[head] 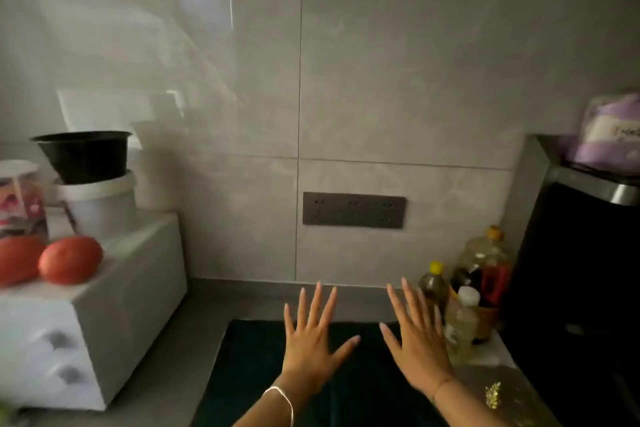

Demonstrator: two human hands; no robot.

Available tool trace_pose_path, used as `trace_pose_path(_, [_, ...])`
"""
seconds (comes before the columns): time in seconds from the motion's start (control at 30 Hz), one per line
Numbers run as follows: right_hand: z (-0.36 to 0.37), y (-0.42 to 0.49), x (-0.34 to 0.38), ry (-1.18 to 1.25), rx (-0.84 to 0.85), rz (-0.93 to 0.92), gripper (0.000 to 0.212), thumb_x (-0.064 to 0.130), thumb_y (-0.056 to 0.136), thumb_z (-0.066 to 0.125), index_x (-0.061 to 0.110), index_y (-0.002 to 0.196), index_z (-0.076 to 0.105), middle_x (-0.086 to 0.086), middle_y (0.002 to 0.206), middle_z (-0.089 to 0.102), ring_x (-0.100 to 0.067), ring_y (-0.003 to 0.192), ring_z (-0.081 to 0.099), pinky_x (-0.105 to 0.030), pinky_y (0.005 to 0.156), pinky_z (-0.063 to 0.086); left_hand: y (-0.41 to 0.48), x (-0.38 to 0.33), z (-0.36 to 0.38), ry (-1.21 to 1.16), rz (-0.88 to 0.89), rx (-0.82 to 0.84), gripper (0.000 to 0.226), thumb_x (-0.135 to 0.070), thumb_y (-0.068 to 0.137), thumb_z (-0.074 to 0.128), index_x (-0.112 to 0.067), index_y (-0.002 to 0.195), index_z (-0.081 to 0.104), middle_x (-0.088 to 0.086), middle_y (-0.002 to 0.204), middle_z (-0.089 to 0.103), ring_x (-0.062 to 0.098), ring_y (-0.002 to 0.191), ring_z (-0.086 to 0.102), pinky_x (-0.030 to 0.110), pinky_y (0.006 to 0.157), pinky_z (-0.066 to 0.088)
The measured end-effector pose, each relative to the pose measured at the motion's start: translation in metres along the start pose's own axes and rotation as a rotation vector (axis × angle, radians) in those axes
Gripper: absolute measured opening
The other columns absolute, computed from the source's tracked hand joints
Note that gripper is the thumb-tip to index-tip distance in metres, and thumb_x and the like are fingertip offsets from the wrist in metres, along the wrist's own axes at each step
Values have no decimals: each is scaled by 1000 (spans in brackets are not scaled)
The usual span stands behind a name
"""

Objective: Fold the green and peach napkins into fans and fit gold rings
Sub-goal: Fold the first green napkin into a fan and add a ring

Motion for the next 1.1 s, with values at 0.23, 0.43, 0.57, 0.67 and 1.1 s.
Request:
trace_pose_path(0.23, [140, -36, -37, 23, 253, 62, 105, 76, 47, -22, 41, 146, -10, 13, 155, -20, -12, 145, -12, -41, 118, -4, -34, 49, 126, 31, -122, 285, 105, -87, 51, -11, -43, 146, -11, -10, 157, -14, 23, 142, -22, 52, 112, -19])
trace_pose_path(0.43, [166, -43, -53, 39, 239, -6, 89, 77, 69, -3, 39, 149, 6, 14, 157, -4, -9, 145, -7, -36, 118, -6, -33, 56, 151, 105, -82, 228, 100, -87, 59, 0, -43, 148, 0, -9, 159, -7, 24, 145, -14, 49, 112, -15])
trace_pose_path(0.57, [169, -44, -57, 55, 163, -66, 57, 55, 97, 24, 35, 149, 15, 10, 158, 6, -11, 146, 0, -34, 119, -2, -37, 55, 147, 82, -64, 234, 71, -73, 87, 22, -43, 149, 6, -6, 160, 0, 25, 146, -8, 49, 116, -10])
trace_pose_path(0.67, [159, -70, -62, 91, 195, -130, 56, 53, 97, 27, 33, 149, 17, 10, 158, 7, -10, 145, 2, -32, 118, 1, -68, 42, 140, 32, -22, 274, 68, -71, 88, 22, -43, 149, 7, -6, 160, 0, 21, 147, -6, 48, 117, -8])
trace_pose_path(1.1, [115, -266, -69, 80, 346, -424, 67, 75, 79, 30, 55, 141, 13, 30, 151, -2, 9, 138, -11, -21, 115, -6, -231, 10, 117, -32, 258, 382, 86, -84, 69, 42, -54, 144, 13, -18, 157, 2, 7, 145, -8, 41, 119, -8])
Point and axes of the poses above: each hand's wrist, its own y-axis towards the middle knuckle, its own z-axis out of the palm, x = y × z, the point moved 1 cm from there along y, towards the middle knuckle
